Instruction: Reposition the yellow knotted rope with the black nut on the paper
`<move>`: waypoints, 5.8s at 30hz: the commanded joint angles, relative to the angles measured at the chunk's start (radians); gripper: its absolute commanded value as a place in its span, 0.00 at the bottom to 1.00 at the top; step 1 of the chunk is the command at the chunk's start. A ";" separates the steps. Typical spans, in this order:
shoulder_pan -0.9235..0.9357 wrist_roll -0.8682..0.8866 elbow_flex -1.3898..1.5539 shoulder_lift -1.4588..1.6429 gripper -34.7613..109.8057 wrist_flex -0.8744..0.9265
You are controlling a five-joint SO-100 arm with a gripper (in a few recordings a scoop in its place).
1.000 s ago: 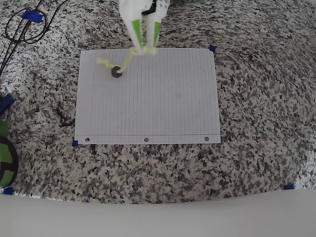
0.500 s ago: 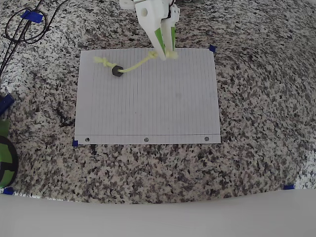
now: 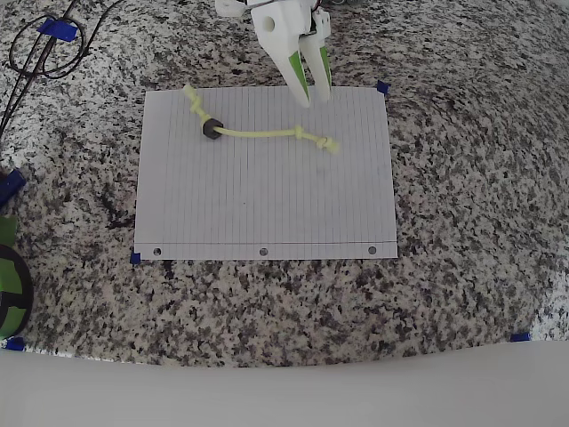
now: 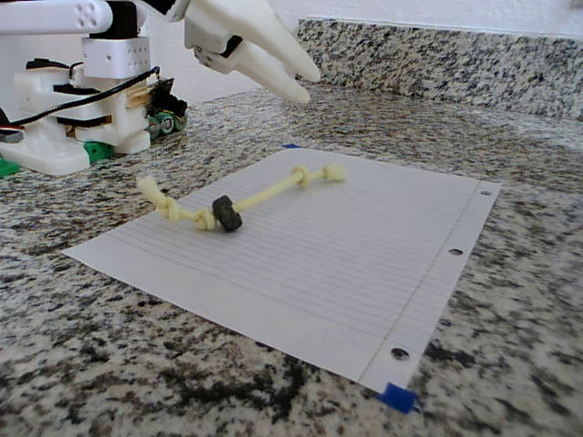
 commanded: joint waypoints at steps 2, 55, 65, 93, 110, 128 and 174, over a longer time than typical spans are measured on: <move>-0.008 -0.008 -0.006 0.008 0.62 0.005; 0.730 -1.359 -0.486 -1.029 0.24 0.152; 0.695 -1.397 -0.505 -1.031 0.24 -0.002; 0.523 -1.852 -0.334 -0.336 0.24 0.457; 0.362 -2.238 -0.155 -0.072 0.24 0.411; 0.367 -2.307 0.034 0.123 0.24 0.509; 0.391 -2.303 0.063 0.172 0.24 0.520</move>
